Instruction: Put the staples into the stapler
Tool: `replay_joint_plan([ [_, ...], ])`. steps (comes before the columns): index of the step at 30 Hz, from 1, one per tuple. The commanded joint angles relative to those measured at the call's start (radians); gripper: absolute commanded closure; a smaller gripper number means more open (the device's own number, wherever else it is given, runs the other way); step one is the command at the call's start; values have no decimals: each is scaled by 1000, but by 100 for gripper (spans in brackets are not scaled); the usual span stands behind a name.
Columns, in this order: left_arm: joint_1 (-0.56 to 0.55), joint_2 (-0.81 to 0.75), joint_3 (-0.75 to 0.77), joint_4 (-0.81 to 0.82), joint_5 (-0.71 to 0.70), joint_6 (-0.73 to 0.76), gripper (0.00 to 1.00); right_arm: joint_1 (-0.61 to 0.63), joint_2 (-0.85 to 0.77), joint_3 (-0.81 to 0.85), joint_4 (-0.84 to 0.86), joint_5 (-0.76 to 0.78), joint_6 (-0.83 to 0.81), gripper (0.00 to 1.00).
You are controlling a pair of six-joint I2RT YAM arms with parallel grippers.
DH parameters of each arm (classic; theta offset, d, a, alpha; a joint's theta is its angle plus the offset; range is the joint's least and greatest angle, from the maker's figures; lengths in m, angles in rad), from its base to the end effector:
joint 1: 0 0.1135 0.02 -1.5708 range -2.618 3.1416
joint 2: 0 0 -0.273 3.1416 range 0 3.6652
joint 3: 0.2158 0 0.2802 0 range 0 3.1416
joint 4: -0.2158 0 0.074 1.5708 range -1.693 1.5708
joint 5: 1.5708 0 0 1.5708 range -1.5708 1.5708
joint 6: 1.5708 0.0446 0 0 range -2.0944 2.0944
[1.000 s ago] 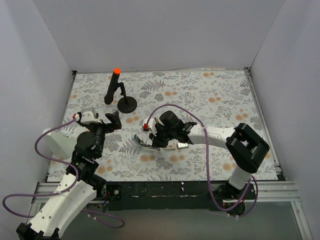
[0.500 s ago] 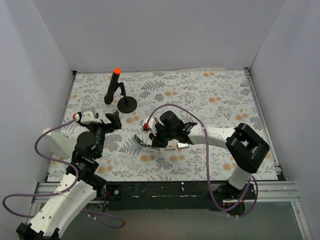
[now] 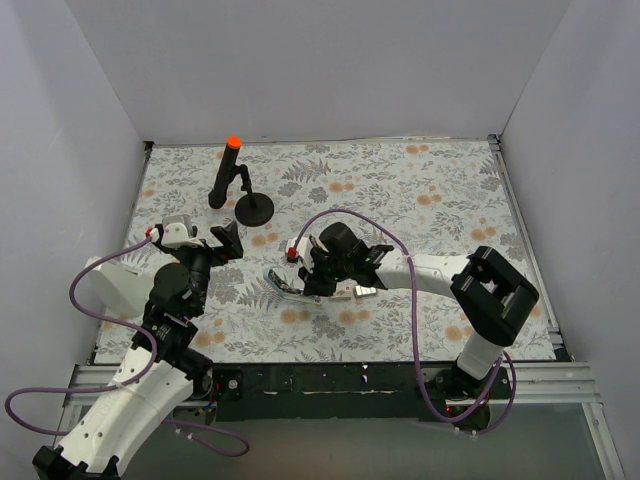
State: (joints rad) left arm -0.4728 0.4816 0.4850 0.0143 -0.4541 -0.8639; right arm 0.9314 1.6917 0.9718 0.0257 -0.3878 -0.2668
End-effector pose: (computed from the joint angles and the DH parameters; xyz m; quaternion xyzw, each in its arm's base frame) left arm 0.1564 -0.0580 0.3029 -0.2902 0.6386 -0.3069 0.6433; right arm 0.2173 0.3205 0.1754 -0.5686 0.6877 0.3008 0.3368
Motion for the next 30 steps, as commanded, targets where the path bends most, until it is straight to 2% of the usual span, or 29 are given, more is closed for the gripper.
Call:
replay_joint_plan([
  [1,8,-3,26,-8,12,0,2,-2,8,-1,26,3,3,96],
  [30,14,-1,26,-8,17,-4,2,-3,-4,13,20,26,5,96],
])
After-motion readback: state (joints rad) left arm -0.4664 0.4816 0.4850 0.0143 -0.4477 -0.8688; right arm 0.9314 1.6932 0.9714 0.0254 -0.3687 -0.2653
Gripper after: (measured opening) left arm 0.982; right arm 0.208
